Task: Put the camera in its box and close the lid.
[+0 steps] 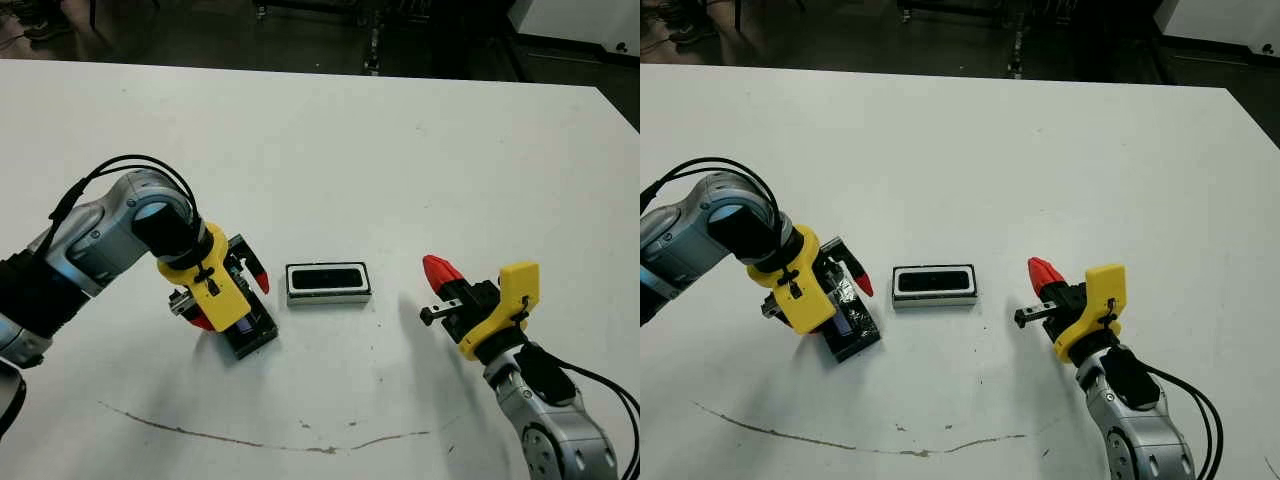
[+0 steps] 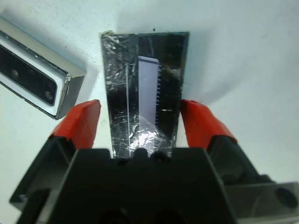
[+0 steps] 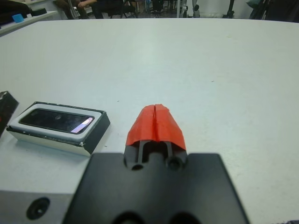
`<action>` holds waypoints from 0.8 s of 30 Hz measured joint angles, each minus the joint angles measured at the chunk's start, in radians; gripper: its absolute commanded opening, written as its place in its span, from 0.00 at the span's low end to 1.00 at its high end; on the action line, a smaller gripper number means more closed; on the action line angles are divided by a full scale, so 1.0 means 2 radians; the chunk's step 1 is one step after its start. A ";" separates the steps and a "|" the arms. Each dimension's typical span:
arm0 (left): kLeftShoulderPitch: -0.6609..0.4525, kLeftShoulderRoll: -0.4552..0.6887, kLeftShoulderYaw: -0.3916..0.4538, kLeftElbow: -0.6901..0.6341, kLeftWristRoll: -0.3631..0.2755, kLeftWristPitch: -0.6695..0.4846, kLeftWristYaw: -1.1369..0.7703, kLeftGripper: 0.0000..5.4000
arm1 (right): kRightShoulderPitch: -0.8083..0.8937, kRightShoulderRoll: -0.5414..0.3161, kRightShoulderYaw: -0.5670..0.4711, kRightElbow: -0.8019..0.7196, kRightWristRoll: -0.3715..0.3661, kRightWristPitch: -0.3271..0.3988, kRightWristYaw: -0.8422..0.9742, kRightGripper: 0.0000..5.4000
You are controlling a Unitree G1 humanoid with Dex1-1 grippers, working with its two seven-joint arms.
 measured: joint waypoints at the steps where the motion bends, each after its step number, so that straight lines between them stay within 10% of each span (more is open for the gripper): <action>1: 0.000 0.000 0.000 0.001 0.001 -0.002 0.001 0.64 | 0.000 0.000 0.000 0.000 0.000 0.000 0.000 0.00; 24: -0.063 -0.007 -0.071 0.022 -0.011 0.031 -0.026 0.58 | 0.000 -0.001 0.010 0.003 -0.004 0.000 -0.001 0.00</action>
